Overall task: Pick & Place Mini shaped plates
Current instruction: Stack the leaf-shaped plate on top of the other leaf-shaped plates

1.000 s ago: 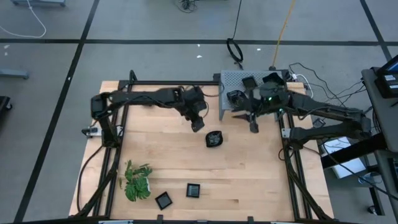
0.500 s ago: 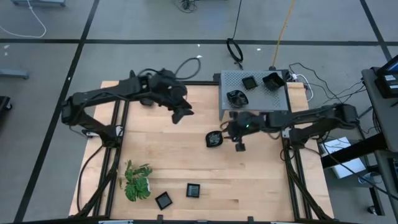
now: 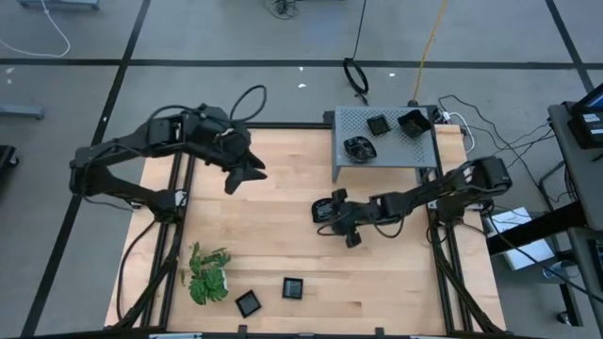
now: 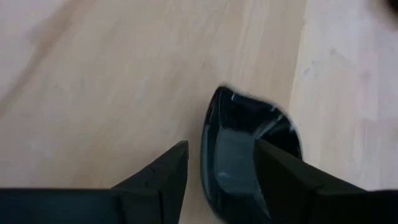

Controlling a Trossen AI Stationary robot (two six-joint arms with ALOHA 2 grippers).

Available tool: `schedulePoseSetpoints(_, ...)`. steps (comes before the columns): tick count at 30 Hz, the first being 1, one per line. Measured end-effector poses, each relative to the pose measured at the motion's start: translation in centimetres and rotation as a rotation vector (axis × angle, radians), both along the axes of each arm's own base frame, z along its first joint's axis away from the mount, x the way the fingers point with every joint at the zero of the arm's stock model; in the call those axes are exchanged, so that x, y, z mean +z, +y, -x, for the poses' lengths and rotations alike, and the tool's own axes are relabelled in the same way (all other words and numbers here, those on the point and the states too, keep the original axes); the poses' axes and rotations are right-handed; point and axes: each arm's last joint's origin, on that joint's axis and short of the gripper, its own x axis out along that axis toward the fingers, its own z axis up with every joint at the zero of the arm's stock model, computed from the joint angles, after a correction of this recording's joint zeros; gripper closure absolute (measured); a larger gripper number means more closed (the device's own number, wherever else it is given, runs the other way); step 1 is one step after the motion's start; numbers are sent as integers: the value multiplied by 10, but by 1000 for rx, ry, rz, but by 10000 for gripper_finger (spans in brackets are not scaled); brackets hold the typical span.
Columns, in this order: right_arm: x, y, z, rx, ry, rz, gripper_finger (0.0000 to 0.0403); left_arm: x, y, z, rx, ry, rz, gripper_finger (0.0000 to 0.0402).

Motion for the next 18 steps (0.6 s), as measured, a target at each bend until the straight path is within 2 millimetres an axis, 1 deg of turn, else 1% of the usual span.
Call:
schedulePoseSetpoints(6, -14, 1, -2, -7, 43, 18, 228, 2, -5, 2, -6, -5, -10, 240)
schedulePoseSetpoints(12, -27, 1, -6, -10, 63, 23, 236, 2, -6, 2, -11, -5, -13, 240)
schedulePoseSetpoints(16, -32, 2, -7, -13, 72, 25, 247, 2, -6, 2, 3, -3, -19, 240)
schedulePoseSetpoints(18, -33, 2, -8, -13, 75, 24, 260, 2, -5, 2, 16, -2, -27, 240)
